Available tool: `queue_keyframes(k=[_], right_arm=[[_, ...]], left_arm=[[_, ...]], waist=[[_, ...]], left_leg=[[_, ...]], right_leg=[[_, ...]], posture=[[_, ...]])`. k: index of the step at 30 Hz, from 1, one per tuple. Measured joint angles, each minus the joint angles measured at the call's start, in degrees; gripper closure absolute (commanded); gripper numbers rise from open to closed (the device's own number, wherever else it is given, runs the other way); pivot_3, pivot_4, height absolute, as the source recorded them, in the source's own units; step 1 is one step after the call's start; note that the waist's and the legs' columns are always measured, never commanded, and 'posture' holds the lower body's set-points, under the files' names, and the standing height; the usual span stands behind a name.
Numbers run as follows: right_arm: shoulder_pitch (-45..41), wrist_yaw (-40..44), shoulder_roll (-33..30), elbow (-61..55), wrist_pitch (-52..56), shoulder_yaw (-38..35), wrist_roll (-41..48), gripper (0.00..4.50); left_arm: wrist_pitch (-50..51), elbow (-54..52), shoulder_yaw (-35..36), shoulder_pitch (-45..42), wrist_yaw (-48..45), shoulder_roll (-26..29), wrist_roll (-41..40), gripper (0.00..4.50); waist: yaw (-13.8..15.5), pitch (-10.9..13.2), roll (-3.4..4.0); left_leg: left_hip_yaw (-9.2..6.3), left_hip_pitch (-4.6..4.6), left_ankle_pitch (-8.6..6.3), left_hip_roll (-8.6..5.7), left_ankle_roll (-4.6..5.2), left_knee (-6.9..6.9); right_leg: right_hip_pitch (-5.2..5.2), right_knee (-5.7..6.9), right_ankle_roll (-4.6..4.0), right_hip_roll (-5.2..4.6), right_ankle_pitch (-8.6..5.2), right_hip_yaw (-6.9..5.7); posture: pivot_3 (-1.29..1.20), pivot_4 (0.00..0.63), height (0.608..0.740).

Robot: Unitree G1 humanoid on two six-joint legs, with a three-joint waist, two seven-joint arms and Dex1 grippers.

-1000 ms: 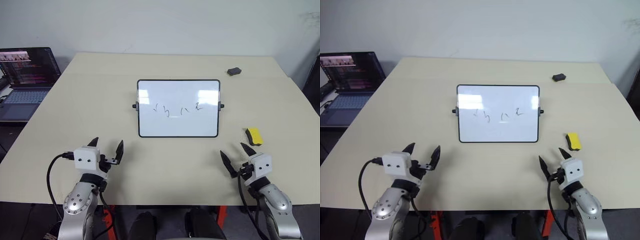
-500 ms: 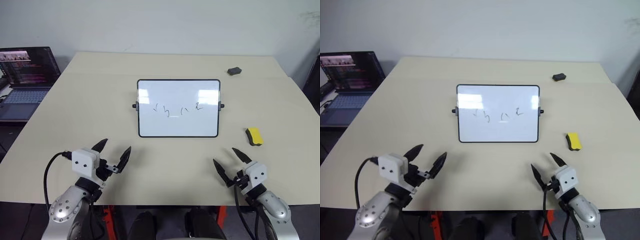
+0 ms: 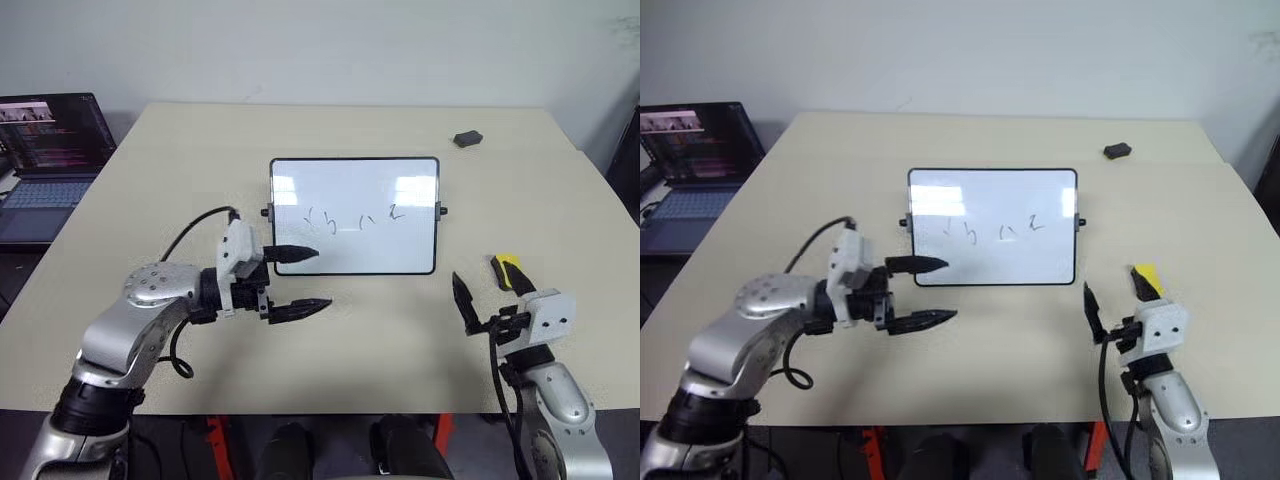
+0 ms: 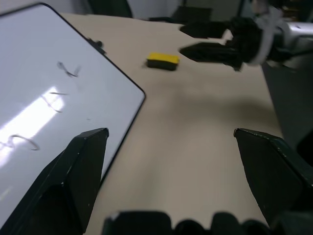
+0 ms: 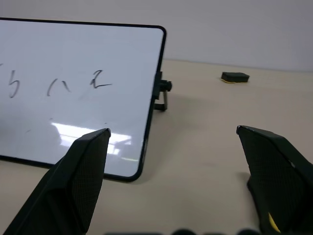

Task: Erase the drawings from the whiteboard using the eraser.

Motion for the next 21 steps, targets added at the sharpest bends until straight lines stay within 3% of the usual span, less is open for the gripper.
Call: queue_keyframes(k=[7, 14, 21], right_arm=[[-8.1, -4.8, -2.7, 0.0, 12.4, -4.9, 0.7, 0.03], [-13.1, -2.9, -8.6, 0.6, 21.4, -11.0, 5.1, 0.03], [-15.2, -2.3, -11.8, 0.7, 31.2, -11.8, 7.8, 0.03]], left_arm=[[-1.4, 1.5, -3.6, -3.0, -3.4, -1.8, 3.5, 0.00], [-0.7, 0.4, -3.7, -2.3, -3.1, -1.8, 4.4, 0.00], [-0.6, -1.2, -3.7, -1.9, -4.6, -1.9, 3.3, 0.00]], waist=[[-0.2, 0.0, 0.01], [-0.1, 0.0, -0.01], [-0.1, 0.0, -0.01]], left_leg=[[0.04, 0.02, 0.00, -0.02, 0.01, -0.01], [0.04, 0.00, 0.00, -0.03, 0.02, -0.01], [0.04, -0.01, 0.00, -0.02, 0.02, -0.01]], right_leg=[[0.00, 0.01, 0.01, 0.00, 0.00, 0.05], [0.01, 0.00, 0.02, 0.00, -0.01, 0.05], [0.01, 0.00, 0.02, 0.01, -0.01, 0.04]], posture=[[0.00, 0.150, 0.740], [0.00, 0.150, 0.740], [0.00, 0.150, 0.740]])
